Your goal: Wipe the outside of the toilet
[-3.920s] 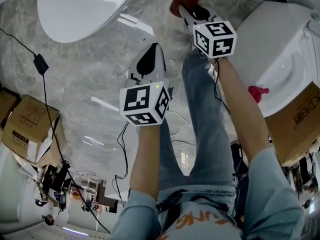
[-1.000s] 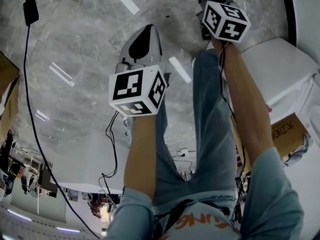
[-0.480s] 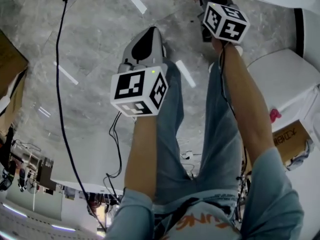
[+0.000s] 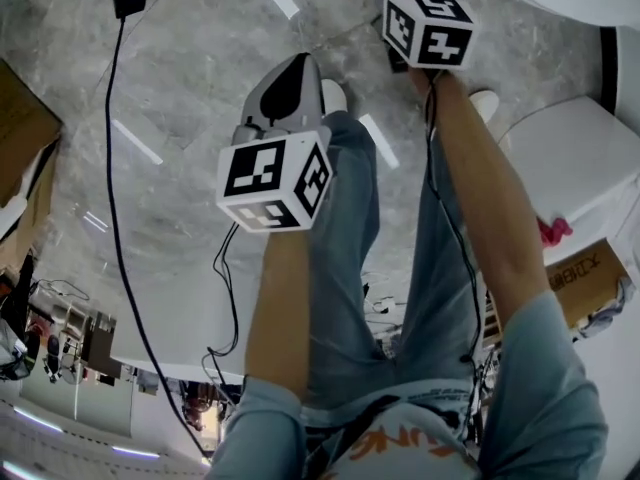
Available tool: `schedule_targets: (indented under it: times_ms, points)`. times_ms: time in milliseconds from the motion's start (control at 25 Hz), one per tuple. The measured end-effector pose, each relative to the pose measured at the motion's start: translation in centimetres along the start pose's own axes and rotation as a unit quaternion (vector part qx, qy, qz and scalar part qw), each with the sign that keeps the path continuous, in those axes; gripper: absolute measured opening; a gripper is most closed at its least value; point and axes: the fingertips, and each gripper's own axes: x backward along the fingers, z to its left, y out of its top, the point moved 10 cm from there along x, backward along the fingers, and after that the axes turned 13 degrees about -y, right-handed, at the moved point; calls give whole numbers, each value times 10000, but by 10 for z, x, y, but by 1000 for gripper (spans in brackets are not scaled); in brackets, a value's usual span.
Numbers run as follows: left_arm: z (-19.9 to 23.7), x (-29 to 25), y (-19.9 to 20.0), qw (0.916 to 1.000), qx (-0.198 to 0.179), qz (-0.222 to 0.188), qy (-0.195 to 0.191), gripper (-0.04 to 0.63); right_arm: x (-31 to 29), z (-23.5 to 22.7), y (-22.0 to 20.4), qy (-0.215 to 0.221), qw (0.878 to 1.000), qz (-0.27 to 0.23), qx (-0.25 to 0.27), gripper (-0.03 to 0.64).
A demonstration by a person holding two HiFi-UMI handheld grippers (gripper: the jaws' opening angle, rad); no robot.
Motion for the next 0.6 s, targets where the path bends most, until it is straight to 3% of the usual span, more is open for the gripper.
schedule_targets:
  times_ms: [280, 600]
  points:
    - [-27, -31, 5, 9997, -197, 99, -140, -6, 30, -5, -33, 501, 9980, 83, 373, 81]
    - [-72, -65, -6, 9977, -471, 407, -272, -6, 59, -76, -69, 212, 9993, 264, -158, 81]
